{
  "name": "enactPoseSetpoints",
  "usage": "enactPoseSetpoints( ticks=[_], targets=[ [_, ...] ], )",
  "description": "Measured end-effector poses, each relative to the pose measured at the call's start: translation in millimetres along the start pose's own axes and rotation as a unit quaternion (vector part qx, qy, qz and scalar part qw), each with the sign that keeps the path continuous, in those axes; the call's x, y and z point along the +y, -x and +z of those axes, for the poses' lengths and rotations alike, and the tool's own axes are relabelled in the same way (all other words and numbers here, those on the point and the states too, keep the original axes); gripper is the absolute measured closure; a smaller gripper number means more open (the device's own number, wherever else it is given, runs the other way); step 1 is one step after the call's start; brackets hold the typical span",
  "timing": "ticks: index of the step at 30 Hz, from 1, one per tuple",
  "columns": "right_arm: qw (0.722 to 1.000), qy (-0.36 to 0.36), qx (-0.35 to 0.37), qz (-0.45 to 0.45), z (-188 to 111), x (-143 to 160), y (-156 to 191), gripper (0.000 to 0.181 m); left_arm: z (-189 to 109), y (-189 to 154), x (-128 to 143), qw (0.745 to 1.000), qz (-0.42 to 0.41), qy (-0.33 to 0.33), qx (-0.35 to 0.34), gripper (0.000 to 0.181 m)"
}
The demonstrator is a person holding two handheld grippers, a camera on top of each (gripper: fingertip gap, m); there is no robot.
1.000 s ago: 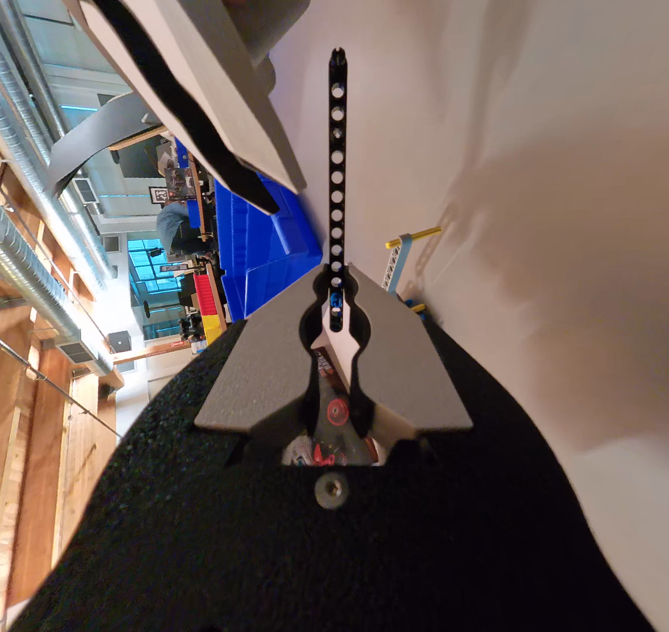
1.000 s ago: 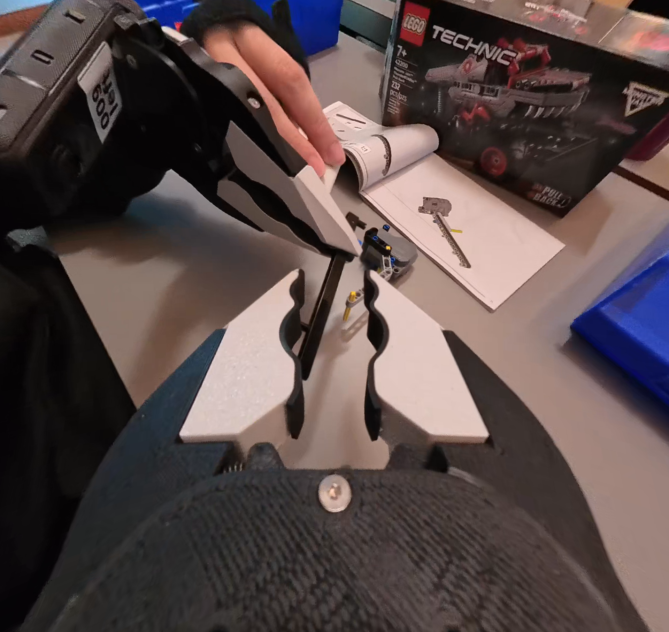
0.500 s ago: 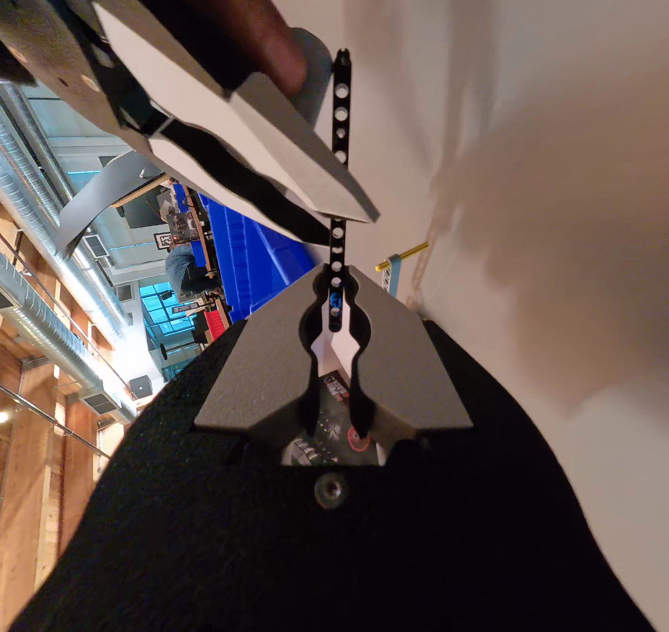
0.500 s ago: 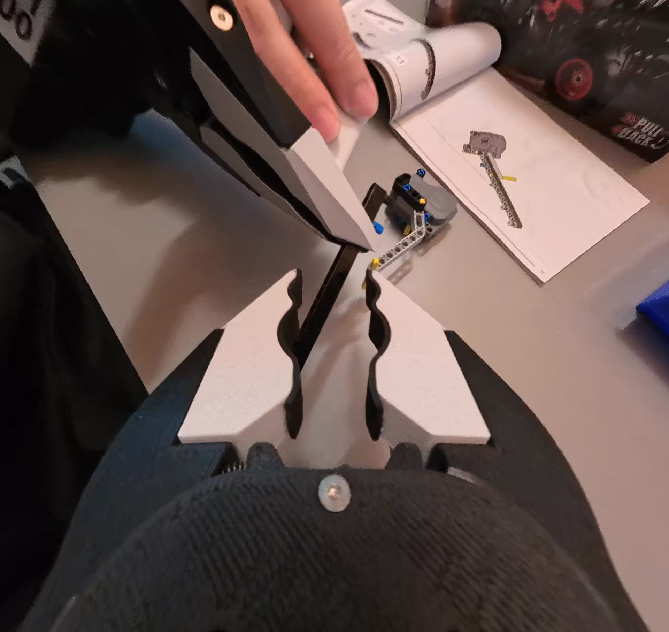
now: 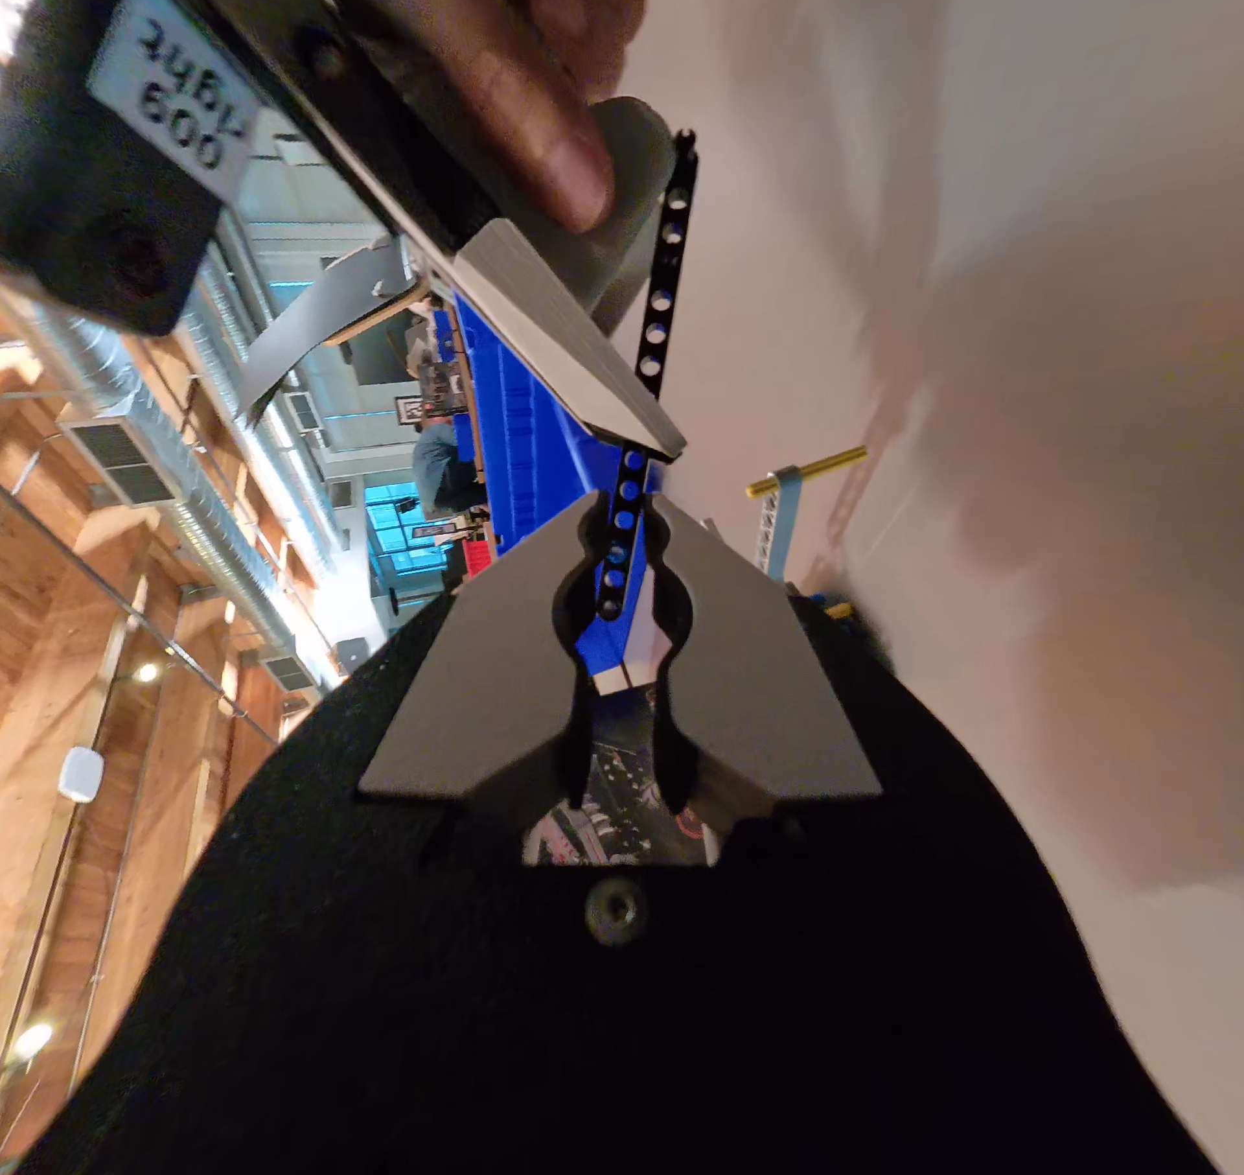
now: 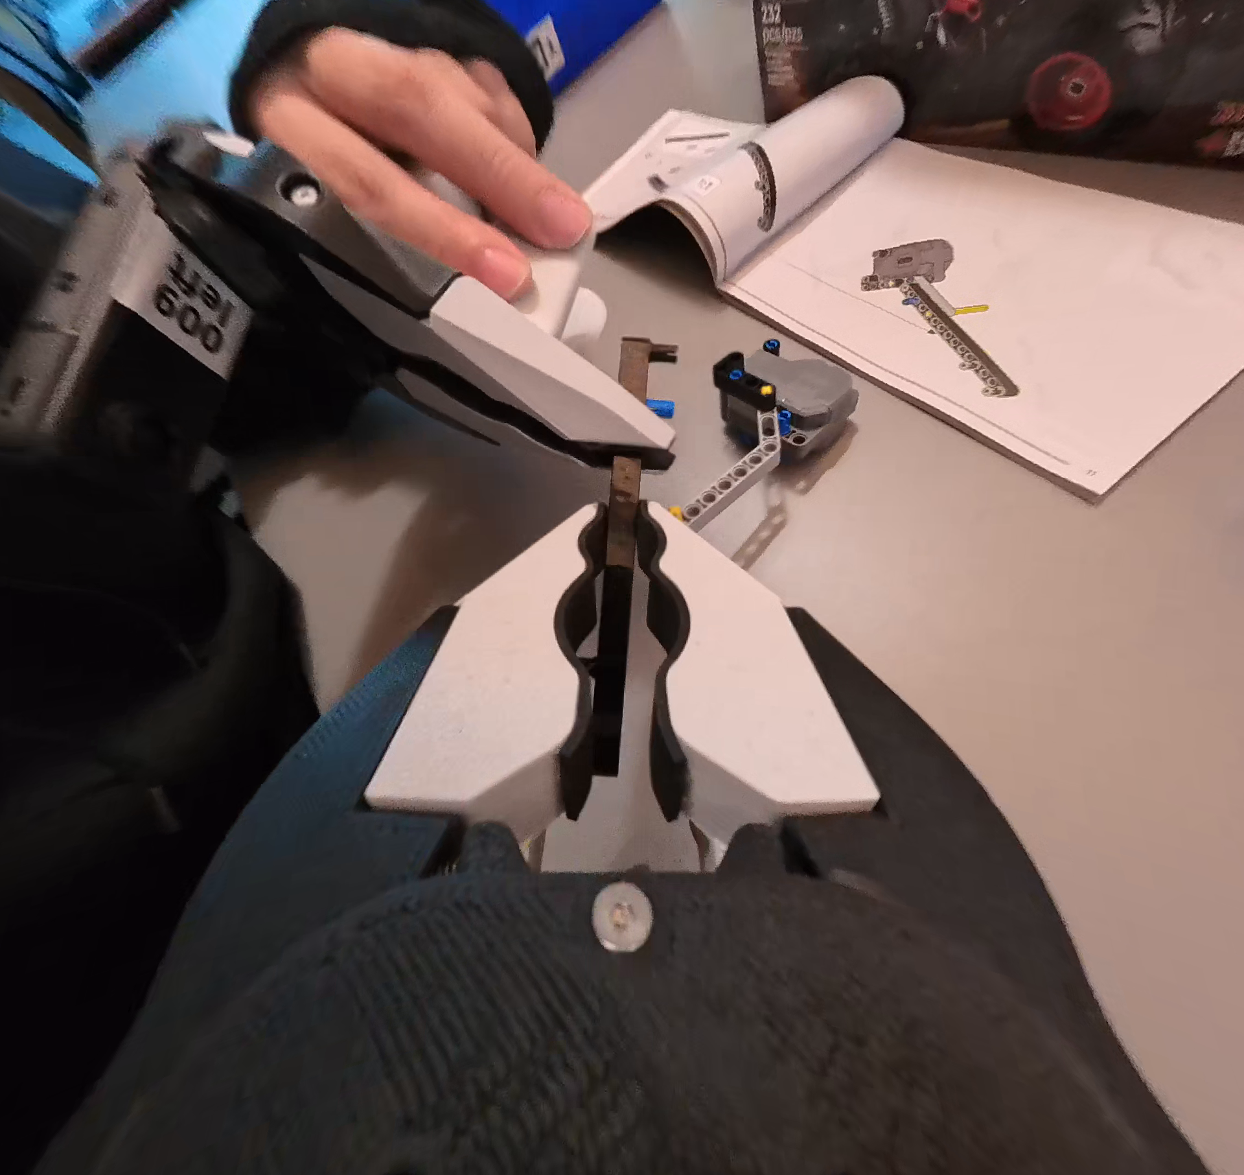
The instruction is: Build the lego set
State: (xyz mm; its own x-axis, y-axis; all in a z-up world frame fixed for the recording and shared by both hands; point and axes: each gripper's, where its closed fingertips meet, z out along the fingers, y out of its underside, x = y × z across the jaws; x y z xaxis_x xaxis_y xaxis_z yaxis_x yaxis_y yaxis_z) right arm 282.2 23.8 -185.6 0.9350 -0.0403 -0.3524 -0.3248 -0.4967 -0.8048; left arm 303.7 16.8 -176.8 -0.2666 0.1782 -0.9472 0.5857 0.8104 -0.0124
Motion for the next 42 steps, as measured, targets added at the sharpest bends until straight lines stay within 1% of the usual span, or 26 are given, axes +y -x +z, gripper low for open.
enactPoseSetpoints(
  ticks=[1, 4, 9, 14, 18, 21, 24, 29, 32, 36, 38, 42],
  targets=[
    [1.0, -0.012, -0.012, 0.015, -0.3, -1.4, -1.2, 0.175, 1.4, 1.6, 1.3, 1.0, -0.005, 0.001, -0.009, 0.174],
    [0.998, -0.041, -0.031, 0.038, -1.3, -5.5, -6.4, 0.176, 5.5, 4.7, 5.8, 0.999, -0.017, 0.004, -0.032, 0.172],
    [0.997, -0.059, -0.037, 0.045, 0.6, -6.5, -15.6, 0.176, 10.9, 2.0, 12.6, 0.998, -0.042, 0.005, -0.045, 0.172],
    [0.994, -0.081, -0.035, 0.064, 3.0, -9.8, -24.5, 0.176, 11.1, 3.7, 22.5, 0.994, -0.095, 0.004, -0.055, 0.17],
    [0.991, -0.114, -0.017, 0.07, -4.9, -17.6, -33.8, 0.176, 7.5, 11.9, 25.6, 0.988, -0.138, -0.006, -0.069, 0.165],
    [0.987, -0.147, -0.013, 0.065, -13.9, -26.7, -34.9, 0.176, 3.3, 18.8, 26.4, 0.98, -0.184, -0.023, -0.073, 0.166],
    [0.985, -0.16, -0.004, 0.066, -18.0, -30.2, -37.5, 0.176, -1.9, 26.5, 22.8, 0.967, -0.238, -0.05, -0.076, 0.167],
    [0.985, -0.162, -0.008, 0.058, -19.9, -36.4, -28.8, 0.176, -12.4, 34.7, 19.4, 0.936, -0.336, -0.081, -0.07, 0.17],
    [0.986, -0.161, -0.019, 0.049, -20.9, -39.3, -19.6, 0.175, -22.4, 36.6, 18.3, 0.91, -0.399, -0.093, -0.069, 0.175],
    [0.988, -0.147, -0.022, 0.038, -21.4, -38.9, -10.4, 0.176, -33.6, 29.9, 21.5, 0.862, -0.496, -0.089, -0.053, 0.175],
    [0.988, -0.145, -0.021, 0.038, -20.8, -39.6, -8.0, 0.176, -38.6, 25.9, 23.4, 0.83, -0.549, -0.087, -0.045, 0.174],
    [0.992, -0.123, -0.025, 0.03, -15.0, -36.2, -0.4, 0.175, -50.3, 23.2, 32.0, 0.772, -0.627, -0.083, -0.061, 0.173]
  ],
)
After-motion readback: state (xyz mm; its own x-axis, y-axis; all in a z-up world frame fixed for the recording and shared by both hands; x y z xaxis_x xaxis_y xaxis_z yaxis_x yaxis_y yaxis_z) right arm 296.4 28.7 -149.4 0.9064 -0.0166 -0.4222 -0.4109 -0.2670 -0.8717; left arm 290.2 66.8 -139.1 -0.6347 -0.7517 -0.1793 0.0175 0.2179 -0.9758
